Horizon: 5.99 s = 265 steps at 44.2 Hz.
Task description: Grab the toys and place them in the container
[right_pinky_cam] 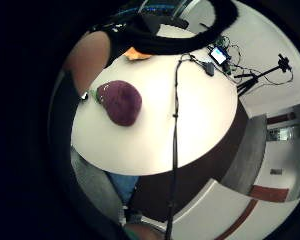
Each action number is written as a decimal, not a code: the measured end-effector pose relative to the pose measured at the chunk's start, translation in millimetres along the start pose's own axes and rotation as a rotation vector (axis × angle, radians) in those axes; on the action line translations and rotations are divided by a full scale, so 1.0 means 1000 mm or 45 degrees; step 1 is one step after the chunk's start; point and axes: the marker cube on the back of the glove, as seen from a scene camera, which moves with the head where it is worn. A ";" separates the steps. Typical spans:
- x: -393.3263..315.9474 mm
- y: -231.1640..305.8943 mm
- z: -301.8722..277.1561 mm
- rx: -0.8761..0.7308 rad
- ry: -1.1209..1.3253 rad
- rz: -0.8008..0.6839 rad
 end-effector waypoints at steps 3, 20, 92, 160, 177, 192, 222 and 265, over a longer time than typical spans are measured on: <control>0.010 -0.005 -0.010 0.005 0.023 -0.007; 0.009 -0.006 -0.008 -0.035 0.016 0.011; -0.186 -0.146 0.166 -0.091 -0.021 -0.383; -0.291 -0.397 0.111 -0.299 -0.207 -0.219; -0.279 -0.383 0.082 -0.248 -0.187 -0.284; -0.120 -0.392 -0.018 -0.087 -0.046 -0.015; 0.005 -0.353 0.079 -0.323 -0.018 0.281; 0.008 -0.358 0.068 -0.152 -0.040 0.415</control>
